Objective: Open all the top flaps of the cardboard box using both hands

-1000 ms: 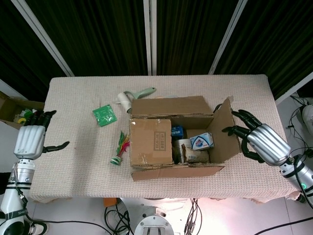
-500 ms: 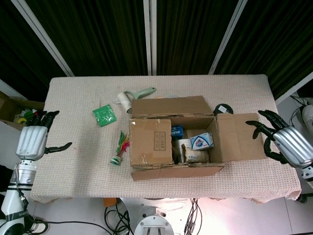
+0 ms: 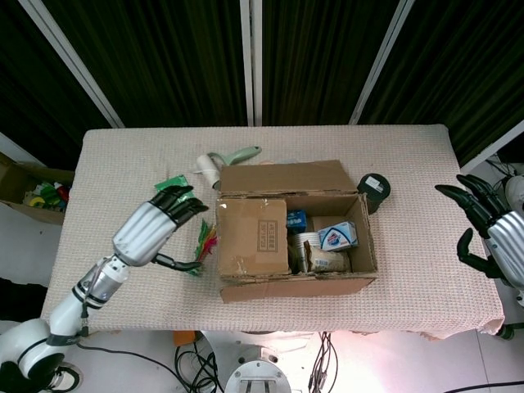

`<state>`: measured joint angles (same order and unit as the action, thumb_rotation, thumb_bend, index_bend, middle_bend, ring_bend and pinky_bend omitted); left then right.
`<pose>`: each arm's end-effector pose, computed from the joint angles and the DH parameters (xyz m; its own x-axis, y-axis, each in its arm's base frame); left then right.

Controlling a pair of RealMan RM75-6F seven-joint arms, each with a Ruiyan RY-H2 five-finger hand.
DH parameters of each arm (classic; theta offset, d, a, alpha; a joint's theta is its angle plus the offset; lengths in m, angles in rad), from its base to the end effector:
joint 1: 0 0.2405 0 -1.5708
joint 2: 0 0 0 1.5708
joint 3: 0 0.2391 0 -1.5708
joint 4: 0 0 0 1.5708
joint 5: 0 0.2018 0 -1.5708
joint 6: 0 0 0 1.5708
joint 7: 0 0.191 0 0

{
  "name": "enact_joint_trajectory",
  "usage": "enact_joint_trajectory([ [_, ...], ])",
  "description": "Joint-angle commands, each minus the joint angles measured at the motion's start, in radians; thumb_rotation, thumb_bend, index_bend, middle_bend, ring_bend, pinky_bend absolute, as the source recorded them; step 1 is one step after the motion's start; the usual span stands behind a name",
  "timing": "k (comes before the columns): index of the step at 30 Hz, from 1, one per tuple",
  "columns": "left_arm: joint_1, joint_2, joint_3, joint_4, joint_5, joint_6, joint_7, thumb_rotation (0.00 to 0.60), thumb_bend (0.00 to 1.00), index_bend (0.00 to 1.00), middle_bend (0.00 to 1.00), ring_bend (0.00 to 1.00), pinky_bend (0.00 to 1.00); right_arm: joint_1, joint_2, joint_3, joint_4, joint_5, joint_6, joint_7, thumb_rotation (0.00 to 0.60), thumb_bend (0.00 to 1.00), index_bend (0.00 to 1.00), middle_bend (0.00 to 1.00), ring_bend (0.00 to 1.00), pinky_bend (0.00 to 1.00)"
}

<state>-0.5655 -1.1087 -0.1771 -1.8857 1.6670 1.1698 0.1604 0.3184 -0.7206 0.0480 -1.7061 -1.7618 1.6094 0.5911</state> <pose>-0.0711 0.3029 0.1025 0.4021 -0.0189 0.9154 0.6880 -0.6535 -0.3157 -0.1769 -0.2649 0.2557 0.1337 0.0037 0.9910 -0.8560 -0.5035 0.1174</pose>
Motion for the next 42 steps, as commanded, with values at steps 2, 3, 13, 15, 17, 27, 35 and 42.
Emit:
enact_joint_trajectory([
  [2, -0.202, -0.158, -0.063, 0.061, -0.004, -0.191, -0.068, 0.0, 0.0, 0.3, 0.28, 0.1, 0.18, -0.022, 0.005, 0.002, -0.026, -0.009, 0.015, -0.016, 0.6, 0.95, 0.08, 0.16, 0.0, 0.0],
  [3, -0.228, -0.186, -0.067, 0.076, -0.008, -0.212, -0.086, 0.0, 0.0, 0.3, 0.28, 0.09, 0.18, -0.025, 0.008, 0.002, -0.029, -0.009, 0.016, -0.017, 0.6, 0.96, 0.08, 0.16, 0.0, 0.0],
  [13, -0.436, -0.401, -0.092, 0.272, -0.011, -0.328, -0.172, 0.0, 0.0, 0.32, 0.29, 0.06, 0.17, -0.042, 0.013, 0.004, -0.018, 0.017, -0.003, 0.001, 0.6, 0.97, 0.08, 0.16, 0.0, 0.0],
  [15, -0.46, -0.422, -0.089, 0.306, -0.022, -0.344, -0.184, 0.0, 0.0, 0.32, 0.29, 0.06, 0.17, -0.042, 0.005, 0.006, -0.006, 0.022, -0.009, 0.011, 0.6, 0.97, 0.08, 0.16, 0.0, 0.0],
  [17, -0.48, -0.435, -0.081, 0.34, -0.028, -0.362, -0.185, 0.0, 0.0, 0.33, 0.3, 0.06, 0.17, -0.042, -0.002, 0.007, 0.006, 0.024, -0.012, 0.023, 0.6, 0.97, 0.08, 0.16, 0.0, 0.0],
  [27, -0.514, -0.416, -0.031, 0.376, -0.037, -0.389, -0.123, 0.0, 0.0, 0.39, 0.36, 0.05, 0.17, -0.042, -0.016, 0.015, 0.049, 0.035, -0.024, 0.08, 0.6, 0.98, 0.08, 0.16, 0.0, 0.0],
  [35, -0.543, -0.4, 0.006, 0.396, 0.013, -0.373, -0.074, 0.0, 0.0, 0.57, 0.46, 0.06, 0.16, -0.048, -0.023, 0.015, 0.057, 0.027, -0.018, 0.084, 0.6, 0.97, 0.08, 0.16, 0.0, 0.0],
  [42, -0.553, -0.361, 0.015, 0.376, -0.014, -0.391, -0.05, 0.0, 0.0, 0.7, 0.49, 0.06, 0.16, -0.047, -0.02, 0.019, 0.042, 0.017, -0.019, 0.069, 0.6, 0.97, 0.08, 0.16, 0.0, 0.0],
])
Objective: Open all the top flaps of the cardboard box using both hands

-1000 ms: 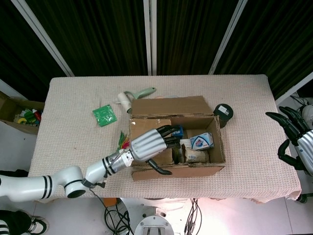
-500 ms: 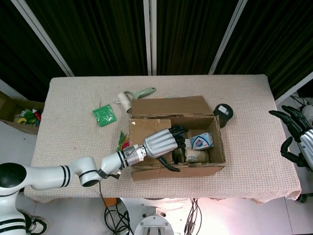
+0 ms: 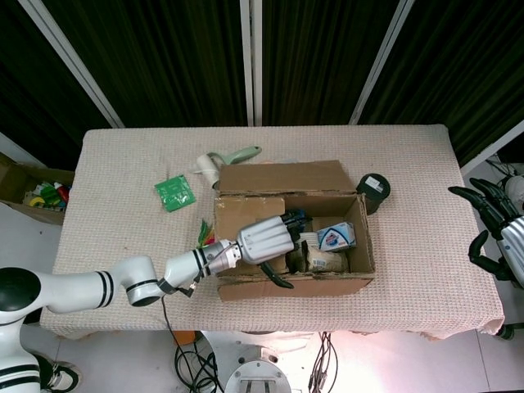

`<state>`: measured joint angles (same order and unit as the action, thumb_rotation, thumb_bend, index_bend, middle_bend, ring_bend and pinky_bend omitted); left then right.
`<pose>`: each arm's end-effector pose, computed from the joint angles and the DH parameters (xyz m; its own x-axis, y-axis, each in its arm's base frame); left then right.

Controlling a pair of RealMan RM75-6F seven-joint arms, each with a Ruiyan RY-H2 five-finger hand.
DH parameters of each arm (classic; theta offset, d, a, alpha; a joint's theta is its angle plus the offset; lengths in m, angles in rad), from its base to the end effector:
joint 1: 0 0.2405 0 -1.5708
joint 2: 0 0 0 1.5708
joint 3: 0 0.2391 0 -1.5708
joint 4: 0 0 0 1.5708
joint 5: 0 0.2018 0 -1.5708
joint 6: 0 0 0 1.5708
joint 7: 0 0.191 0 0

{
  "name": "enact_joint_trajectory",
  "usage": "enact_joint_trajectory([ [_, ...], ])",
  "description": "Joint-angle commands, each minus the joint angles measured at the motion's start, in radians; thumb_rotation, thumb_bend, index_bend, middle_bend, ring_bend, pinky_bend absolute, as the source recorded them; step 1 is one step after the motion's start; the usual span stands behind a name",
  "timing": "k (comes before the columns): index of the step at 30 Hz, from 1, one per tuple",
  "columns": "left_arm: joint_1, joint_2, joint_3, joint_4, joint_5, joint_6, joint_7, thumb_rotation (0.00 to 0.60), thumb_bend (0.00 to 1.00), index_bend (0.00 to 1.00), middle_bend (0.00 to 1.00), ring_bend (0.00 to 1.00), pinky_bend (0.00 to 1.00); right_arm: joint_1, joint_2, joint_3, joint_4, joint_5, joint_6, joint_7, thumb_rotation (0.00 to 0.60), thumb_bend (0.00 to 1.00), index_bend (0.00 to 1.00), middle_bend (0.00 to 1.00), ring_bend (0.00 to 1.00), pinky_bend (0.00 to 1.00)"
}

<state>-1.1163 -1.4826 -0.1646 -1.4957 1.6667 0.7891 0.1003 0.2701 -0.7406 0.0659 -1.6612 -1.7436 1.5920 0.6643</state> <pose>0.0472 0.3321 -0.0459 0.6347 -0.0109 0.7726 0.2947 -0.9209 -0.2551 -0.1980 -0.2628 0.2574 0.0912 -0.0177 0.9957 -0.8915 -0.4470 0.0737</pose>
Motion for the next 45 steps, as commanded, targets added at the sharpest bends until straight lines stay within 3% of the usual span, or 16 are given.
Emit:
enact_joint_trajectory([
  [1, -0.003, 0.02, 0.004, -0.021, -0.019, -0.014, 0.016, 0.0, 0.0, 0.72, 0.5, 0.06, 0.16, 0.002, -0.001, 0.002, -0.004, -0.001, -0.003, -0.007, 0.6, 0.97, 0.08, 0.16, 0.0, 0.0],
  [4, 0.0, 0.038, 0.004, -0.046, -0.037, -0.013, 0.031, 0.0, 0.0, 0.76, 0.52, 0.07, 0.16, 0.004, -0.004, 0.005, -0.007, 0.001, -0.008, -0.013, 0.6, 0.97, 0.08, 0.16, 0.0, 0.0],
  [12, 0.019, 0.107, -0.007, -0.136, -0.06, 0.029, 0.016, 0.0, 0.0, 0.76, 0.55, 0.09, 0.16, 0.002, -0.001, 0.007, -0.014, -0.001, -0.009, -0.02, 0.6, 0.97, 0.08, 0.15, 0.0, 0.0],
  [25, 0.1, 0.326, -0.037, -0.353, -0.122, 0.118, 0.04, 0.0, 0.0, 0.75, 0.55, 0.1, 0.16, 0.02, 0.017, 0.016, -0.067, -0.027, -0.027, -0.05, 0.6, 0.97, 0.08, 0.16, 0.0, 0.0],
  [33, 0.164, 0.436, -0.05, -0.401, -0.15, 0.181, -0.015, 0.0, 0.0, 0.75, 0.54, 0.1, 0.16, 0.022, 0.024, 0.008, -0.089, -0.057, -0.029, -0.065, 0.6, 0.97, 0.08, 0.16, 0.0, 0.0],
  [45, 0.3, 0.622, 0.012, -0.419, -0.151, 0.227, -0.123, 0.0, 0.0, 0.76, 0.5, 0.1, 0.16, 0.033, 0.029, 0.006, -0.134, -0.066, -0.061, -0.128, 0.6, 0.97, 0.08, 0.16, 0.0, 0.0],
])
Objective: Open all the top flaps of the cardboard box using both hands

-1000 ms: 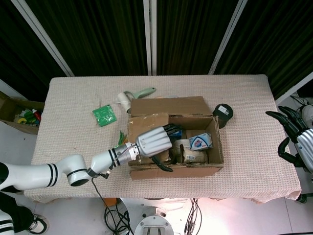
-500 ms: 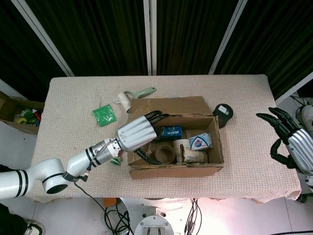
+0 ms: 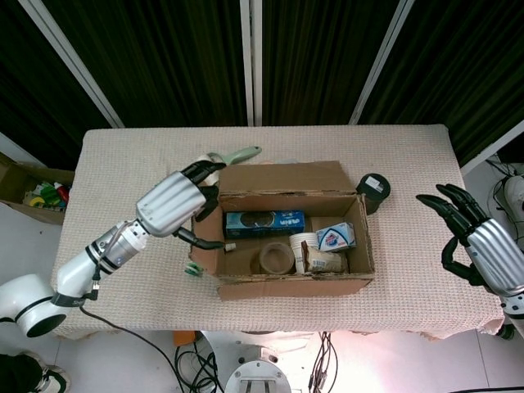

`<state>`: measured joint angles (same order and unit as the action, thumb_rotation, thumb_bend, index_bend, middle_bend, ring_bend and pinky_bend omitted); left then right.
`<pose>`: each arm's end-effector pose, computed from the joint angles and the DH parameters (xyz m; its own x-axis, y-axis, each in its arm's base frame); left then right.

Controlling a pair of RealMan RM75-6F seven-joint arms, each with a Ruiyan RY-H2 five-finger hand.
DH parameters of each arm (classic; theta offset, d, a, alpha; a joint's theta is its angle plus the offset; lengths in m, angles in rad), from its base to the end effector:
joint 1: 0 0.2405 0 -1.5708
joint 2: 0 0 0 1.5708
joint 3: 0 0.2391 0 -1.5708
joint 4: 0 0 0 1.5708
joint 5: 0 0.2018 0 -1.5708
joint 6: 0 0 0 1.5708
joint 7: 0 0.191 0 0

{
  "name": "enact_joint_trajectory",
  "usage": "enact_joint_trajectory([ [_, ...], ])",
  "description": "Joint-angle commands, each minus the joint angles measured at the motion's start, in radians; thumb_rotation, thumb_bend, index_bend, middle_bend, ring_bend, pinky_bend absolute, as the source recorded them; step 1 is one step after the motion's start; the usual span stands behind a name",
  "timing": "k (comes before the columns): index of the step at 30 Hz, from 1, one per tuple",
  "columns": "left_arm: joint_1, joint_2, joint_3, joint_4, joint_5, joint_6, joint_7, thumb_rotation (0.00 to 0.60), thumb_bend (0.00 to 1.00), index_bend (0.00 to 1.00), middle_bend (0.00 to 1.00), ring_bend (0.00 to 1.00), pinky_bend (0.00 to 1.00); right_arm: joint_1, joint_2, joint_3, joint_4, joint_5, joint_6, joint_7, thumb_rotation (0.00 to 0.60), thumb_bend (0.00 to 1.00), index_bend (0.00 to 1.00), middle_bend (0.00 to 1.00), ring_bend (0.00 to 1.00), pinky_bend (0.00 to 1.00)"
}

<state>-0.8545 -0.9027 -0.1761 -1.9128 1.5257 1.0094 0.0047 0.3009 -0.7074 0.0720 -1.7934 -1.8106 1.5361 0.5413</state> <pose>-0.0202 0.3424 0.1292 0.4895 0.0244 0.8716 0.6094 -0.7246 -0.3220 -0.1637 -0.2590 0.2370 0.1470 -0.0576 0.9875 -0.8539 -0.5112 0.0973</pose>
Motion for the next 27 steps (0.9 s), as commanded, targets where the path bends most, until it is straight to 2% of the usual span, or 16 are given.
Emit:
enact_joint_trajectory([
  [1, 0.05, 0.052, 0.028, 0.0, -0.013, 0.012, -0.036, 0.0, 0.0, 0.76, 0.5, 0.1, 0.16, 0.003, -0.007, -0.001, -0.001, 0.002, -0.008, -0.007, 0.6, 0.97, 0.08, 0.16, 0.0, 0.0],
  [4, 0.1, 0.08, 0.045, 0.012, -0.02, 0.046, -0.075, 0.0, 0.0, 0.74, 0.48, 0.1, 0.16, 0.003, -0.018, -0.004, 0.002, 0.0, -0.015, -0.026, 0.6, 0.97, 0.08, 0.16, 0.0, 0.0],
  [6, 0.135, 0.094, 0.05, 0.021, -0.029, 0.08, -0.093, 0.0, 0.0, 0.68, 0.46, 0.1, 0.16, -0.002, -0.025, -0.007, 0.006, 0.001, -0.016, -0.051, 0.6, 0.96, 0.08, 0.15, 0.0, 0.0],
  [8, 0.185, 0.107, 0.055, 0.035, -0.047, 0.136, -0.094, 0.0, 0.0, 0.59, 0.42, 0.1, 0.16, -0.015, -0.042, -0.011, 0.017, 0.007, -0.011, -0.096, 0.6, 0.96, 0.08, 0.15, 0.0, 0.0],
  [11, 0.274, 0.125, 0.085, 0.037, -0.093, 0.207, -0.037, 0.0, 0.0, 0.3, 0.29, 0.1, 0.16, -0.048, -0.084, -0.026, 0.049, 0.032, -0.014, -0.222, 0.6, 0.95, 0.07, 0.1, 0.0, 0.0],
  [13, 0.332, 0.121, 0.113, 0.038, -0.106, 0.257, 0.022, 0.0, 0.0, 0.08, 0.15, 0.08, 0.16, -0.078, -0.123, -0.037, 0.072, 0.063, -0.02, -0.341, 0.6, 0.88, 0.01, 0.03, 0.0, 0.0],
  [15, 0.408, 0.084, 0.146, 0.068, -0.094, 0.339, 0.077, 0.0, 0.0, 0.01, 0.1, 0.07, 0.16, -0.12, -0.182, -0.046, 0.098, 0.113, -0.016, -0.489, 0.6, 0.79, 0.0, 0.0, 0.0, 0.0],
  [17, 0.484, 0.027, 0.178, 0.122, -0.073, 0.425, 0.102, 0.0, 0.0, 0.0, 0.07, 0.05, 0.16, -0.165, -0.252, -0.055, 0.132, 0.165, 0.003, -0.578, 0.6, 0.7, 0.0, 0.0, 0.0, 0.0],
  [19, 0.543, -0.025, 0.202, 0.176, -0.053, 0.486, 0.091, 0.0, 0.0, 0.0, 0.06, 0.04, 0.16, -0.202, -0.306, -0.062, 0.172, 0.209, 0.02, -0.601, 0.6, 0.64, 0.0, 0.0, 0.0, 0.0],
  [23, 0.646, -0.122, 0.249, 0.318, -0.002, 0.578, 0.016, 0.0, 0.0, 0.0, 0.06, 0.04, 0.16, -0.267, -0.39, -0.069, 0.272, 0.307, 0.031, -0.597, 0.6, 0.63, 0.0, 0.0, 0.0, 0.0],
  [27, 0.699, -0.206, 0.259, 0.47, 0.045, 0.642, -0.096, 0.0, 0.0, 0.0, 0.06, 0.04, 0.16, -0.299, -0.438, -0.066, 0.339, 0.362, 0.02, -0.555, 0.58, 0.62, 0.0, 0.0, 0.0, 0.0],
])
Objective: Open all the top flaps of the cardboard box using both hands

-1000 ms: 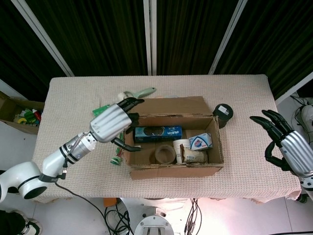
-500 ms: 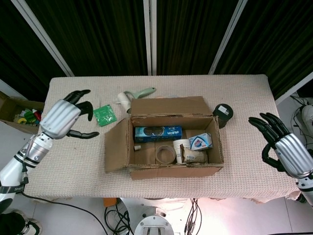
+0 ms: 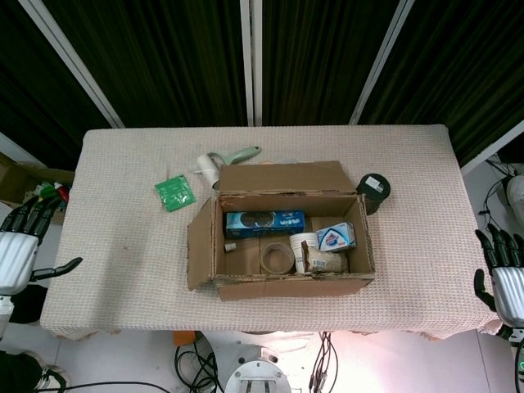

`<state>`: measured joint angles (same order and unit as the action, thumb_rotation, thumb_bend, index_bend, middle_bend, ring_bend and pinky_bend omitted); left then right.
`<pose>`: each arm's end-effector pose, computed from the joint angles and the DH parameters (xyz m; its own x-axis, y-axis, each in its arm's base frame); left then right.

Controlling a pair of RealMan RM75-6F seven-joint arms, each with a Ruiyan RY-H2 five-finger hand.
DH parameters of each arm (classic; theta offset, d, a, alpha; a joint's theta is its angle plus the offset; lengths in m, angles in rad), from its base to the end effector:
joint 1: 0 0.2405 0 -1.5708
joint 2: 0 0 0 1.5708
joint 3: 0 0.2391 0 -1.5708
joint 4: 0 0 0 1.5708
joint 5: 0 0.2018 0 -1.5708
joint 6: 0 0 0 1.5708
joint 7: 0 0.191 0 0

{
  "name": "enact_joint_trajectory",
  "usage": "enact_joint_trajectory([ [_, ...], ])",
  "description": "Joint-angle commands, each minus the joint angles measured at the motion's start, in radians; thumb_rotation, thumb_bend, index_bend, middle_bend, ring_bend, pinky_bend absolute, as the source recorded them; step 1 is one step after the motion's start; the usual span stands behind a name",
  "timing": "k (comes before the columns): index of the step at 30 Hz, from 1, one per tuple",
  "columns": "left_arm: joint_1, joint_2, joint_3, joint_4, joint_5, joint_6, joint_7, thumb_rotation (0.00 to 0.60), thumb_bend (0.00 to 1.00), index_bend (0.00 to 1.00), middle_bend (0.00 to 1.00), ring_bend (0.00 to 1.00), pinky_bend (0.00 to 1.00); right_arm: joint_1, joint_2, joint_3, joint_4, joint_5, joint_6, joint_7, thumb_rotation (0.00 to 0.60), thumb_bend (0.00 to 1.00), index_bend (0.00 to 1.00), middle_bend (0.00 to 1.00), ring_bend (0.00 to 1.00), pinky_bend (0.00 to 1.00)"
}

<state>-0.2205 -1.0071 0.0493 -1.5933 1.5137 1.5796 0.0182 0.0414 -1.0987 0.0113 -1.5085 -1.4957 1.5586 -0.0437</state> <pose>-0.2722 0.2461 0.1946 0.5268 -0.0755 0.8466 0.8368 -0.1288 -0.5322 -0.3200 -0.2062 0.1828 0.5453 0.0184 0.8381 -0.8379 0.0410 0.5443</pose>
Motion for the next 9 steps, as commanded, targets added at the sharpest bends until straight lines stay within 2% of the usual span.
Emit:
enact_joint_trajectory([
  [1, 0.074, -0.118, 0.035, 0.186, 0.058, 0.073, -0.133, 0.0, 0.0, 0.0, 0.06, 0.04, 0.16, -0.043, -0.053, -0.006, 0.064, 0.057, -0.011, 0.04, 0.574, 0.61, 0.0, 0.0, 0.0, 0.0],
  [4, 0.088, -0.137, 0.044, 0.252, 0.053, 0.047, -0.182, 0.0, 0.0, 0.0, 0.06, 0.04, 0.16, -0.048, -0.07, -0.006, 0.09, 0.079, -0.039, 0.054, 0.568, 0.61, 0.0, 0.0, 0.0, 0.0],
  [9, 0.097, -0.122, 0.051, 0.265, 0.08, 0.038, -0.195, 0.0, 0.0, 0.0, 0.06, 0.04, 0.16, -0.052, -0.091, -0.004, 0.118, 0.085, -0.06, 0.07, 0.569, 0.61, 0.0, 0.0, 0.0, 0.0],
])
